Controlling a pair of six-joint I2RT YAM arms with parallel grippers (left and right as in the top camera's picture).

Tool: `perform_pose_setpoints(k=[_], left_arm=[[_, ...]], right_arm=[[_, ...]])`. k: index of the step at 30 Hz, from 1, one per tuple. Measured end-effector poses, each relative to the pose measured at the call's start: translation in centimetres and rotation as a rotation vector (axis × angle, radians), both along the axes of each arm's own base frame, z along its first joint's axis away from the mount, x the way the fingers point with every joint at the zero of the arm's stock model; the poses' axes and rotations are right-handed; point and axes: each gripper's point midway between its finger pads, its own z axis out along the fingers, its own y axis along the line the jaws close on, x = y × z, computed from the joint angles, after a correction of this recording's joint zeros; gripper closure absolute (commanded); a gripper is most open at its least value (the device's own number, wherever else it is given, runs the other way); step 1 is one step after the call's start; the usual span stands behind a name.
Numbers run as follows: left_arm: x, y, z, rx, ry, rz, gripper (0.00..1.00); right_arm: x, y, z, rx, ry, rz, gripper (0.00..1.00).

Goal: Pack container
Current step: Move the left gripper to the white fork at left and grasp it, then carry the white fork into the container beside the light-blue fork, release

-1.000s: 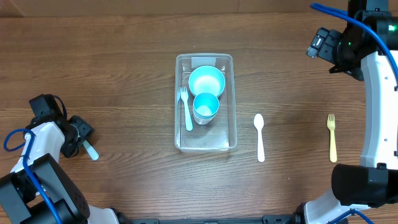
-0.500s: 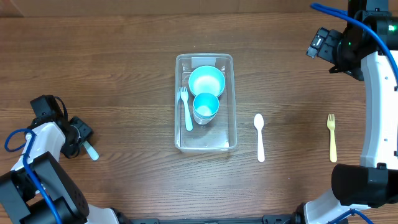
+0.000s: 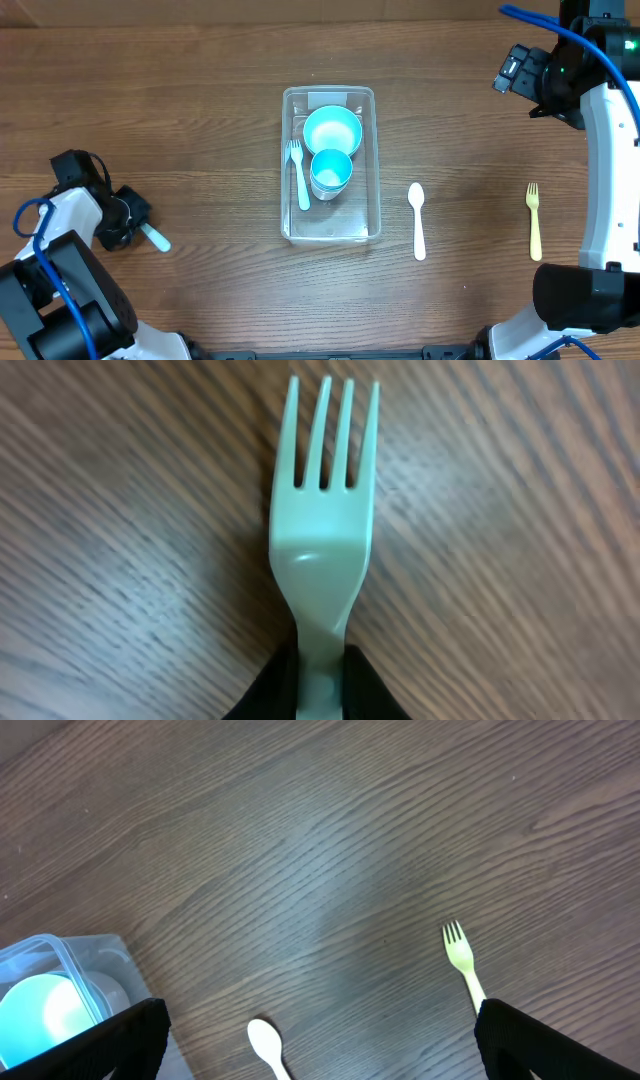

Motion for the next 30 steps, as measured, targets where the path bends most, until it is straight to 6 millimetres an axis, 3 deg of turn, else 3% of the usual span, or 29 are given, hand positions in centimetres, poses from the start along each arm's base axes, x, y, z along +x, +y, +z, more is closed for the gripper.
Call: perform_pose_setpoints(k=[6, 12, 16, 17, 19, 22, 26, 30], left_arm=[[1.5, 0.1, 3.0, -0.026, 0.002, -0.015, 0.85], [4.6, -3.0, 7.0, -0.02, -0.009, -0.134, 0.85], [7.9, -8.2, 10.5, -0.002, -0.06, -0.289, 0.85], [8.1, -8.5, 10.8, -0.004, -0.063, -0.293, 0.85], [10.6, -13.6, 14.0, 0.006, -0.139, -0.4, 0.85], [12.1, -19.6, 17.1, 0.001, -0.223, -0.512, 0.85], [11.6, -27.4, 18.9, -0.02, -0.283, -0.649, 0.83], [10.2, -31.0, 18.9, 0.023, -0.281, -0.714, 0.81]], right_arm=[[0.0, 0.0, 0.0, 0.0, 0.0, 0.0, 0.0], [0.0, 0.0, 0.0, 0.0, -0.001, -0.001, 0.0], [0.0, 0.0, 0.0, 0.0, -0.001, 0.0, 0.0], [0.0, 0.0, 0.0, 0.0, 0.0, 0.0, 0.0], [0.0, 0.0, 0.0, 0.0, 0.0, 0.0, 0.0], [0.0, 0.0, 0.0, 0.0, -0.001, 0.0, 0.0], [0.0, 0.0, 0.0, 0.0, -0.001, 0.0, 0.0], [0.0, 0.0, 0.0, 0.0, -0.001, 0.0, 0.0]])
